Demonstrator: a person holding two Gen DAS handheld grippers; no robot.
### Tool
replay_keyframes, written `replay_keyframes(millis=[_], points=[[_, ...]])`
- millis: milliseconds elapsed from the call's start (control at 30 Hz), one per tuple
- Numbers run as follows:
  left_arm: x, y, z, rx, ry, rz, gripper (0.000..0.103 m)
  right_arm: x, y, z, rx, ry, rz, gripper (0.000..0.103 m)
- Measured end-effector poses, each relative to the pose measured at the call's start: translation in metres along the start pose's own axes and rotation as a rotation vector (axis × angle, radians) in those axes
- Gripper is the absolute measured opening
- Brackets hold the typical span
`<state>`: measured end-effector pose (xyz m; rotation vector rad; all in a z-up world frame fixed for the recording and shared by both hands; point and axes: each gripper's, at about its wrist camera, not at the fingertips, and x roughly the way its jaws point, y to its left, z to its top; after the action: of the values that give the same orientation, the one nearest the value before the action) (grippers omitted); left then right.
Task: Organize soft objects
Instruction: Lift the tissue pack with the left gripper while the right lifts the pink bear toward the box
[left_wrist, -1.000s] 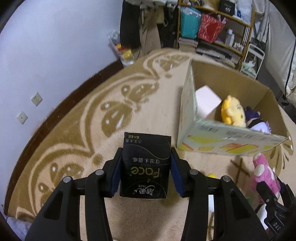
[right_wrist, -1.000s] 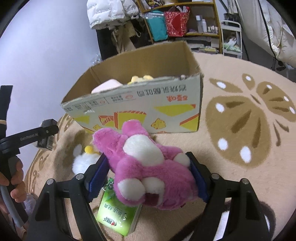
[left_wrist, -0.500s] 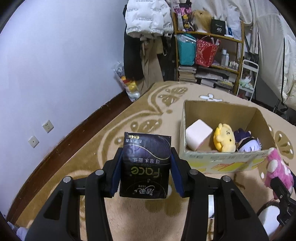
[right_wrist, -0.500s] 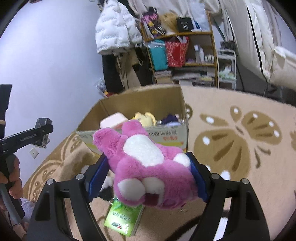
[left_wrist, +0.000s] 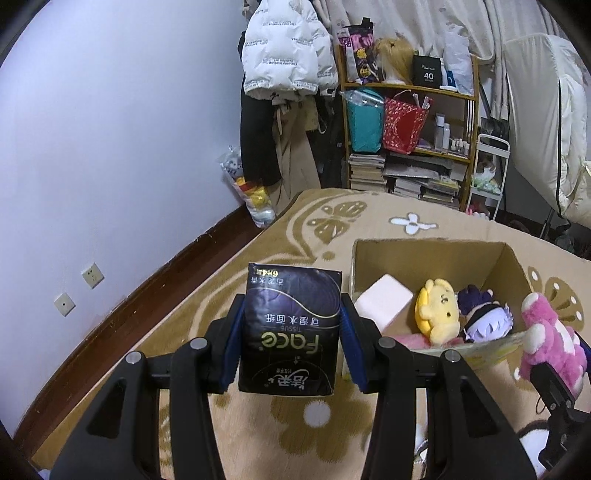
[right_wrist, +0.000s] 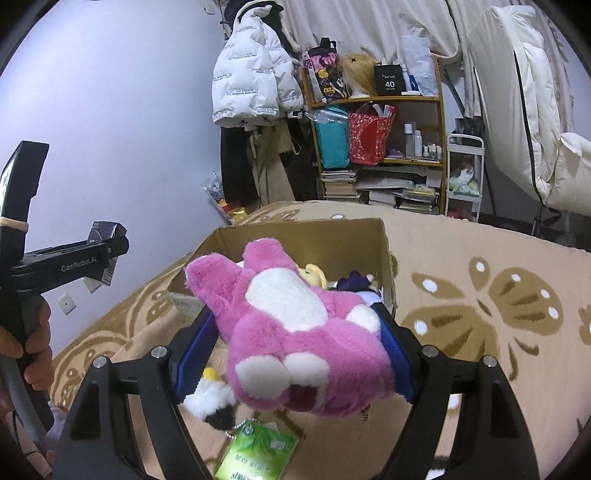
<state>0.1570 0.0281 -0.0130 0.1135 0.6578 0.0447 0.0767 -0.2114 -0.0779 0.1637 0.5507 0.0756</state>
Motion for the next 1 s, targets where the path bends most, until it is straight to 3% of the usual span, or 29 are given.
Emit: replay_keyframes(millis=[567, 800, 1000], points=[[0.023, -0.029, 0.031, 0.038, -0.054, -0.006, 0.046, 0.036, -0.015, 0.029, -0.02, -0.046, 0.0, 0.085], [0.021, -0.03, 0.037, 0.009, -0.113, 0.019, 0.046, 0.047, -0.018, 0.037, -0.008, -0.069, 0.028, 0.085], [0.023, -0.031, 0.038, 0.01, -0.111, 0.011, 0.046, 0.056, -0.024, 0.036, 0.011, -0.064, 0.037, 0.086]])
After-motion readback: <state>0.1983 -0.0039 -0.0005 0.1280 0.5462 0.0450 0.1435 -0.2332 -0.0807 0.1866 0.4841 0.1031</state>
